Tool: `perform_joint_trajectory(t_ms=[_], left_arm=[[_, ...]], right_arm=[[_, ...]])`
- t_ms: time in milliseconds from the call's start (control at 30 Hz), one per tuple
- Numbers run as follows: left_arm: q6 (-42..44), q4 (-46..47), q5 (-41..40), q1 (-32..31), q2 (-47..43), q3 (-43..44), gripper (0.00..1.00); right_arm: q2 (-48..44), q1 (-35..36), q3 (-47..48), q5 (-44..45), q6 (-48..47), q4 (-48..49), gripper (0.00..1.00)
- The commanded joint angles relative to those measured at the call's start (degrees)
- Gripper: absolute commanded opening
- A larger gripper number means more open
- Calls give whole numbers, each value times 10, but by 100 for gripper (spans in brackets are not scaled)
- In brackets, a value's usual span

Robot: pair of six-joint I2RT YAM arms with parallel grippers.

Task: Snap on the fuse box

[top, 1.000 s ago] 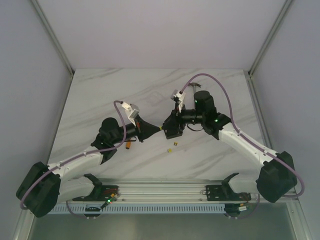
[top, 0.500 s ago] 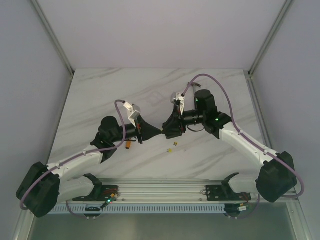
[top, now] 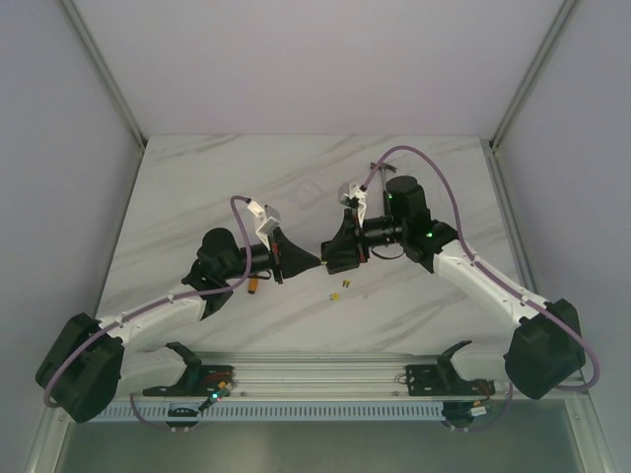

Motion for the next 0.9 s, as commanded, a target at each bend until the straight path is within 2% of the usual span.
perform_joint_trajectory(t_ms=[0,200,333,500,733,867], left_arm=[[-3,30,16,0,5,18,0],[-15,37,12,3,7,18,0],[-37,55,14,12,17,18,0],[-51,72,20,16,24,17,0],[-56,77,23,17,27,17,0],[-61,80,22,17,31,17,0]], right_arm=[[-10,-1,22,-30,-8,-2,14],[-8,-1,22,-41,-23,-14,9],[-8,-2,21,-44,-31,-21,19],[-8,-2,20,-41,-40,-29,19],[-8,-1,20,-44,-43,-31,14],[-7,-1,20,-45,-44,-32,0]])
